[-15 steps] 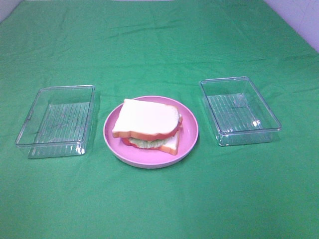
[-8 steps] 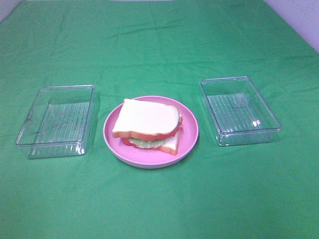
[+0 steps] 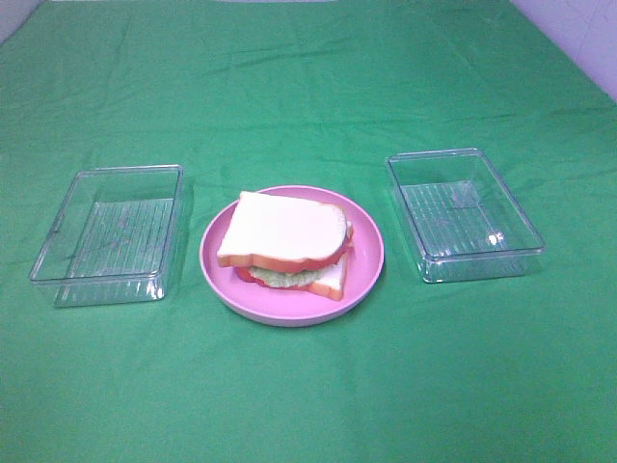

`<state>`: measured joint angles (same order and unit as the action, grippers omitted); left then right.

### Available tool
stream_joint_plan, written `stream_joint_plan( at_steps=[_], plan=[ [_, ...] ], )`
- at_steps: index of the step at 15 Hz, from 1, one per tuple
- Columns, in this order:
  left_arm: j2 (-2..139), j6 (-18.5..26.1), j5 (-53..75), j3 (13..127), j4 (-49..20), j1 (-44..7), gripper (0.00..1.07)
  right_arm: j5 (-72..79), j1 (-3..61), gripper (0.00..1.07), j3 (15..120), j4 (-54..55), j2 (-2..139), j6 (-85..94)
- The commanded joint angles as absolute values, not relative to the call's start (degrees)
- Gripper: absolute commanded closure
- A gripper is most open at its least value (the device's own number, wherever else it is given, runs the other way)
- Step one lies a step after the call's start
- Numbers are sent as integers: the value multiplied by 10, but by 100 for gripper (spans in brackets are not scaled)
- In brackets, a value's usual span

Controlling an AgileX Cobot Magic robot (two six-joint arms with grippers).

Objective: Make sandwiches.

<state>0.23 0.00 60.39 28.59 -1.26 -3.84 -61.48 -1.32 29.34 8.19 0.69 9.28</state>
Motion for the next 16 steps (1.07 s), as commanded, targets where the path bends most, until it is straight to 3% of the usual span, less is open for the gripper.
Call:
stream_joint_plan(
  at_steps=[1,6,16],
  plan=[
    [-18,0,599,286,-16,-15,29,-609,-16,35,291,84,-12,90],
    [-18,0,599,286,-16,-9,29,-608,17,35,291,88,-12,90],
    [-18,0,599,286,-16,-9,29,-608,17,35,291,97,-12,90]
  ],
)
